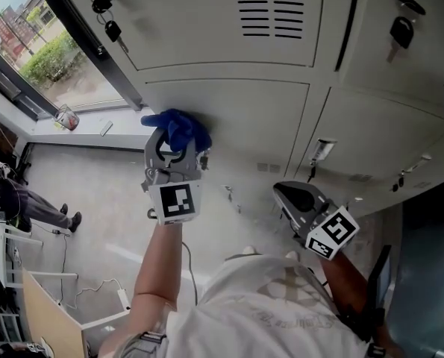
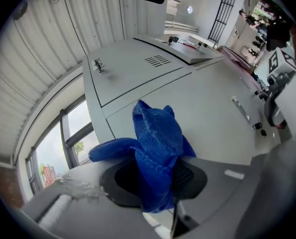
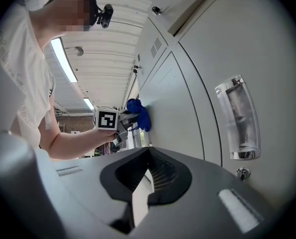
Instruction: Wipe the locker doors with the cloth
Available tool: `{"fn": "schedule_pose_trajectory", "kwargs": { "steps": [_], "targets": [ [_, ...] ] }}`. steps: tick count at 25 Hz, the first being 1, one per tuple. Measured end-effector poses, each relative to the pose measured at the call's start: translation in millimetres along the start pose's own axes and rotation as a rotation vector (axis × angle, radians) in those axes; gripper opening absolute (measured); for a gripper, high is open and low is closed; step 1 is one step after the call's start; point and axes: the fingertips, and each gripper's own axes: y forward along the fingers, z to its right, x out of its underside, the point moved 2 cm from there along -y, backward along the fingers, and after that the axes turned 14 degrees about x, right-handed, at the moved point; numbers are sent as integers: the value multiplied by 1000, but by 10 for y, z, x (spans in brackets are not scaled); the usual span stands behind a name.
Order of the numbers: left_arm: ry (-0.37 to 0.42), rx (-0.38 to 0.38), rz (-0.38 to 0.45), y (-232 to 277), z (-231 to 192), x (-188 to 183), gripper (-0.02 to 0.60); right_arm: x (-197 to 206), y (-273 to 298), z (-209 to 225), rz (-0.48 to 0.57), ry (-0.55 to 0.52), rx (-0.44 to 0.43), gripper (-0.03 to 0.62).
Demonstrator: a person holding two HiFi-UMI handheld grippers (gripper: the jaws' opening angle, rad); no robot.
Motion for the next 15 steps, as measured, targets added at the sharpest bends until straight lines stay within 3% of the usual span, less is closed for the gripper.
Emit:
{"fn": "schedule_pose_trajectory", "kwargs": {
  "steps": [7,15],
  "targets": [
    [-21,12,22,30,81,-57,118,8,-15,37,0,4,2,8],
    [12,74,58,123,343,-255,118,11,-18,38,3,12,-3,8]
  ]
}}
